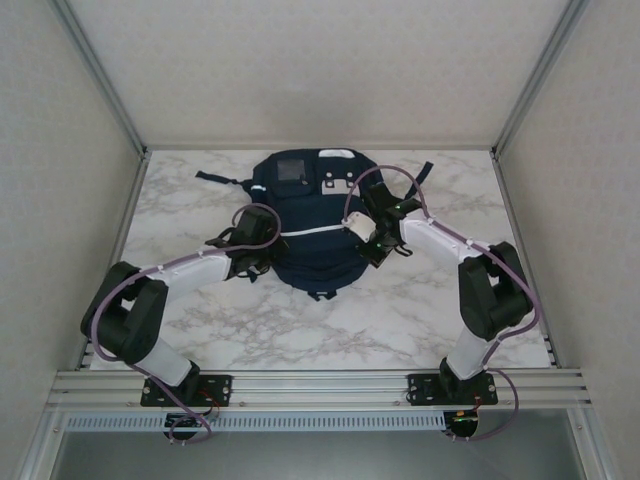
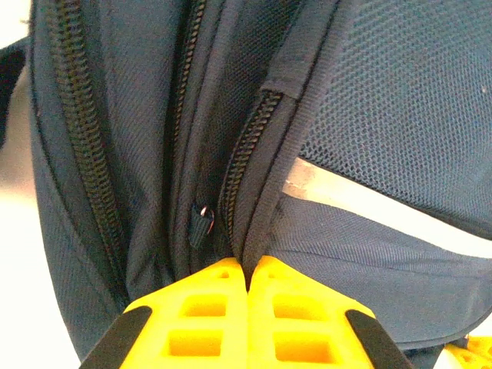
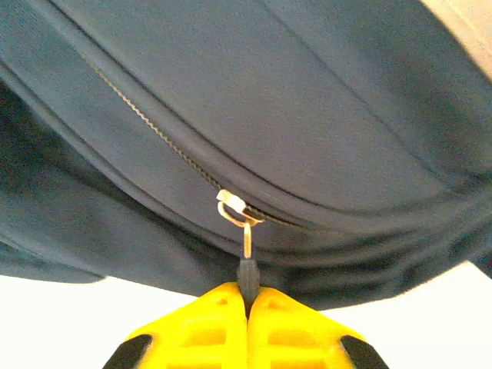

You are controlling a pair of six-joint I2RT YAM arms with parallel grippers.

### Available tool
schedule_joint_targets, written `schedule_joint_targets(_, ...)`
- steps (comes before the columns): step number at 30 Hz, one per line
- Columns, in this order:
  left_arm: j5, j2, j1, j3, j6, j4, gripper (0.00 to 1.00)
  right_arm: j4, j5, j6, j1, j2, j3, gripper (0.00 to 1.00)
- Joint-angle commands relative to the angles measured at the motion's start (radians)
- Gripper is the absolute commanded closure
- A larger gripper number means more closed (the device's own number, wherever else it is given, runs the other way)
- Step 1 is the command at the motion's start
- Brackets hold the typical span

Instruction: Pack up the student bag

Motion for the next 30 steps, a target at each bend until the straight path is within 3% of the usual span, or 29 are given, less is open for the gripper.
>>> schedule_joint_targets(1,-0.017,-0.039,0.069,-0.03,0.145,-0.182,1.0,-0.139,0.119,-0.047,-0.041,0.043,0.043,1.0)
schedule_joint_targets(6,0.005,-0.036,0.093,-0.014,0.198,-0.2,1.0,-0.068,0.193,-0.122,-0.085,0.068,0.093,1.0)
schedule_joint_targets(11,0.036,-0.006,0.096,0.013,0.25,-0.224,1.0,0.176,0.233,-0.265,-0.132,0.109,0.115,1.0)
schedule_joint_targets(23,0.053,-0.029,0.096,0.003,0.274,-0.23,1.0,0.394,0.283,-0.204,-0.182,0.303,0.341,1.0)
schedule_joint_targets(27,0.04,-0.043,0.096,-0.002,0.28,-0.239,1.0,0.395,0.224,-0.129,-0.183,0.311,0.361,1.0)
schedule_joint_targets(30,0.035,-0.058,0.099,0.003,0.277,-0.241,1.0,0.409,0.196,-0.075,-0.184,0.289,0.332,0.81)
